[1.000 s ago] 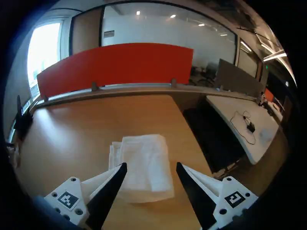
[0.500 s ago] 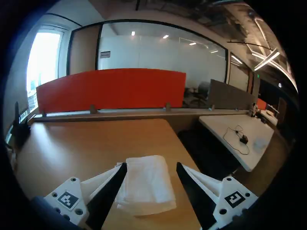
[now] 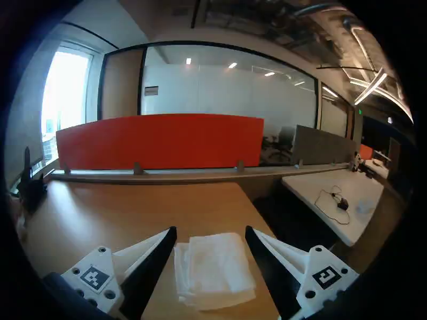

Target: Fold towel

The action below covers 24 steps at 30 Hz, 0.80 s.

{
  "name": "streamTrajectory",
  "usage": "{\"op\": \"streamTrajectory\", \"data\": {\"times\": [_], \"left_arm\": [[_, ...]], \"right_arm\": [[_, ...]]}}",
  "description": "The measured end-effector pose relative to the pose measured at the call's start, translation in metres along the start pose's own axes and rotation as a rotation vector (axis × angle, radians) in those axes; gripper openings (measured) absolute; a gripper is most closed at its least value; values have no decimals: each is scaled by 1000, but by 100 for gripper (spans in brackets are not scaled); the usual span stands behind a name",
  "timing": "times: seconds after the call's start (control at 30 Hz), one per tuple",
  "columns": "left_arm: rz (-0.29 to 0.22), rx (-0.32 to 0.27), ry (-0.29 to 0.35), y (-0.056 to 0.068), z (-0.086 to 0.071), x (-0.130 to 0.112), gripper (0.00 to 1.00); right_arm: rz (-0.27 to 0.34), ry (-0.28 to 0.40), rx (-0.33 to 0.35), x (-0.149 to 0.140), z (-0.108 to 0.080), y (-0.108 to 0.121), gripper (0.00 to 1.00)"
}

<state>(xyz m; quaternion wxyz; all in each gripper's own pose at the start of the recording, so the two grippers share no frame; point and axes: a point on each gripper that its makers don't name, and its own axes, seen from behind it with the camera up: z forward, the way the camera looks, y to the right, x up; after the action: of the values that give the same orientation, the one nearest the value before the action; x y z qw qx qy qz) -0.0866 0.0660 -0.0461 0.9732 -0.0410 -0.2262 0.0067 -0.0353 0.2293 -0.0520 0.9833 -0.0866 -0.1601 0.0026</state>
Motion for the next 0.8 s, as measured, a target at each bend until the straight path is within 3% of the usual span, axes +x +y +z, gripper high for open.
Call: {"op": "streamTrajectory", "data": {"times": [0.4, 0.8], "left_arm": [[-60, 60, 256, -20, -1, 76, 90], [-51, 74, 320, -30, -2, 104, 90]], "right_arm": [[5, 55, 4, 19, -3, -10, 100], [2, 107, 49, 46, -5, -42, 100]]}}
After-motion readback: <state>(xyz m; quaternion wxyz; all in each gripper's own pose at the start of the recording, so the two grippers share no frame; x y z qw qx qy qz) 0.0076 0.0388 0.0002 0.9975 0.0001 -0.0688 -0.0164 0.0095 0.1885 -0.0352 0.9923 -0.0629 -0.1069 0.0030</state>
